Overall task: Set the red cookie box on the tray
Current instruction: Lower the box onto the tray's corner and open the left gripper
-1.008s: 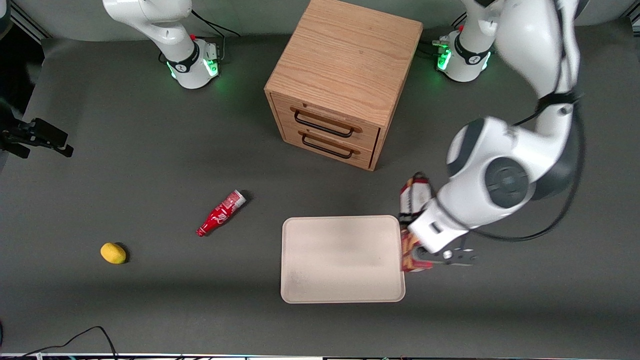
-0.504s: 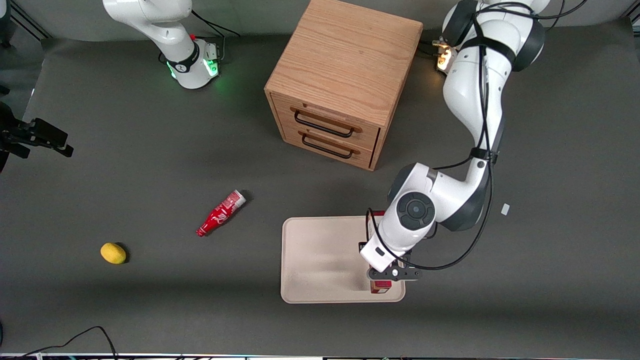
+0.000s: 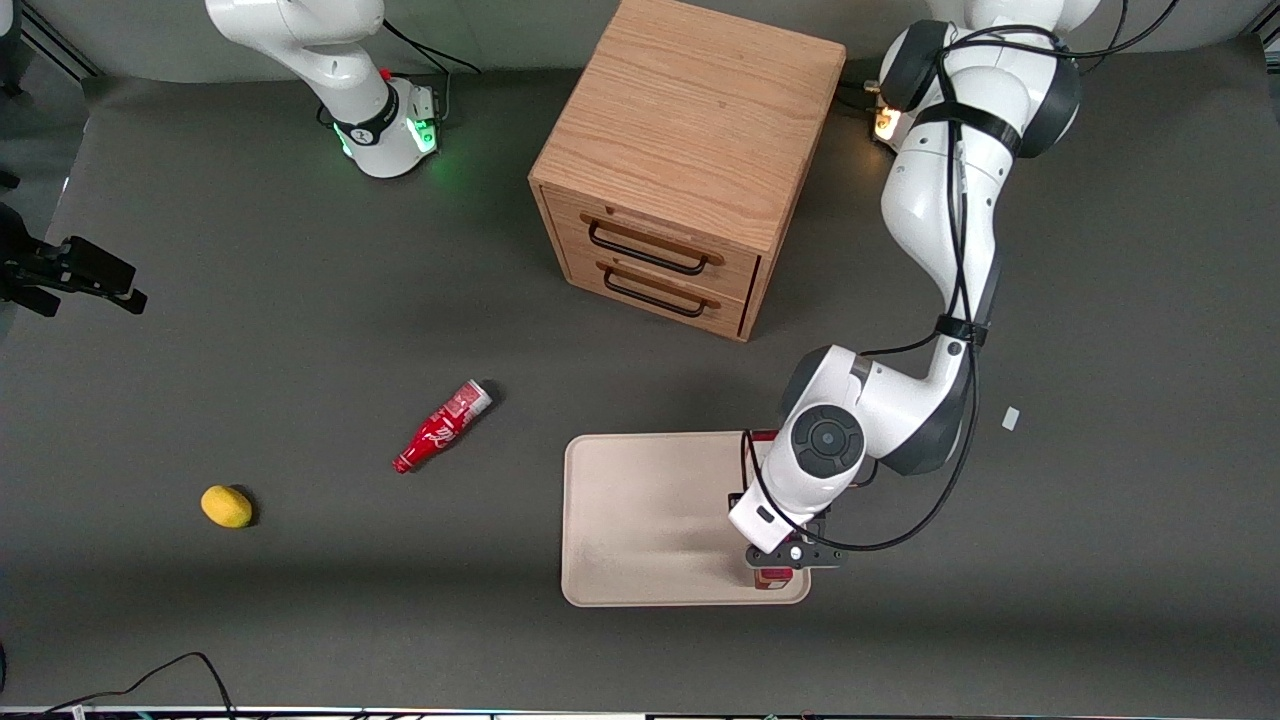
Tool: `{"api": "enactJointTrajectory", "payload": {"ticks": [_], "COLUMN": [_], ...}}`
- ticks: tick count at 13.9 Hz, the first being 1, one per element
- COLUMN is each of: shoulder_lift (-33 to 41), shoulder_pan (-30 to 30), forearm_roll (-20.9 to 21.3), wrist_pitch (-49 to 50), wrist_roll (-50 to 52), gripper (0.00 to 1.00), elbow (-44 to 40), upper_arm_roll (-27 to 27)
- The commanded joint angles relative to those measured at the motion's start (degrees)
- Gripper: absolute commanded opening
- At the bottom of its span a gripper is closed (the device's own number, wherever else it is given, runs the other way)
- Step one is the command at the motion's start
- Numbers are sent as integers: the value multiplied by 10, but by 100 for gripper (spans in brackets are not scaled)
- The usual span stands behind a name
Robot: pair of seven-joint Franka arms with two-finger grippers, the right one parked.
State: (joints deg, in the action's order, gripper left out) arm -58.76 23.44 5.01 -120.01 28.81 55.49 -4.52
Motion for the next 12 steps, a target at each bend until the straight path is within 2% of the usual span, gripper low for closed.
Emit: {"api": "enactJointTrajectory", "payload": {"ticks": [1, 3, 4, 5, 6, 7, 12], "shoulder_lift": [-15, -20, -21, -21, -21, -21, -20], "shoulder_pan": [2, 2, 1, 1, 0, 0, 0], "forearm_roll": [10, 10, 10, 10, 10, 10, 9], "wrist_pitch": [1, -10, -10, -10, -10, -10, -9], "wrist_roll": [6, 7, 6, 6, 6, 5, 6], "gripper": [6, 13, 22, 40, 64, 100, 100], "elbow": [-23, -21, -21, -21, -21, -21, -20], "upper_arm_roll": [2, 2, 2, 2, 2, 2, 2]}}
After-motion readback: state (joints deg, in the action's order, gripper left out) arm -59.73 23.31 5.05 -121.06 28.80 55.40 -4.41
